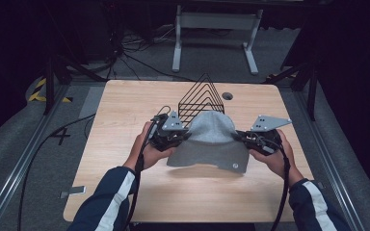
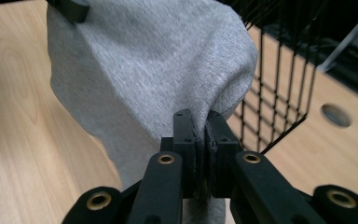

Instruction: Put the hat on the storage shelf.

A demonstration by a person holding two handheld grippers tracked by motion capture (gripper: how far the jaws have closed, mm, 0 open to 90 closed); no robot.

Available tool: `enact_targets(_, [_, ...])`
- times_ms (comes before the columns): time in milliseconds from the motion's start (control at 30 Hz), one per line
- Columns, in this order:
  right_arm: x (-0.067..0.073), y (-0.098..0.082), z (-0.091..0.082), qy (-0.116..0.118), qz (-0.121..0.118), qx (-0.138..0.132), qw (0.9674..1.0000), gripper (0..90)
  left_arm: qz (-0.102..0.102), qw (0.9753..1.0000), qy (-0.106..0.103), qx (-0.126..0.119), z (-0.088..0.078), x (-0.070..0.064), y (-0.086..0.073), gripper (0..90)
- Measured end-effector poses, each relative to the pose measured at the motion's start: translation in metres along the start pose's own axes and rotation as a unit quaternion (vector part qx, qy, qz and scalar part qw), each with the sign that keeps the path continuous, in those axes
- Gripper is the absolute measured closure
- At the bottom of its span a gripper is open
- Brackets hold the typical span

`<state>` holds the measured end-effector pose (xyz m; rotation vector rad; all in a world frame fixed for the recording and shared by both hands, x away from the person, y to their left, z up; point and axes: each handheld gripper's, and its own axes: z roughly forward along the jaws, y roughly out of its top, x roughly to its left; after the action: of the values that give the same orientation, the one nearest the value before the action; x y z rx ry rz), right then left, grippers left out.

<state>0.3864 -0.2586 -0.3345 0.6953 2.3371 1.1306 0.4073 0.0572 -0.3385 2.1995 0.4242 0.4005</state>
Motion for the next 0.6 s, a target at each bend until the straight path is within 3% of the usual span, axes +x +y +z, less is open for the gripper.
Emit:
enact_targets(67, [-0.002,0.009,-0.005,-0.007,-0.004,-0.008,0.9999,85.2,0.019,0.9996,0.019,0.007,-0.004,0.001,0.010,84.3])
enact_targets(233, [-0.007,0.029,-0.019,-0.020,-0.014,-0.022,0.9995,85.2,0.029,0.9993,0.024,-0.008,-0.019,0.006,0.028,84.4])
enact_targets(367, [-0.011,0.045,-0.027,-0.028,-0.018,-0.033,0.9989,85.2,0.043,0.9981,0.040,-0.020,-0.033,0.014,0.049,84.4])
enact_targets(600, [-0.024,0.073,-0.039,-0.043,-0.014,-0.056,0.9974,85.2,0.037,0.9970,0.054,-0.042,-0.045,0.029,0.071,84.4])
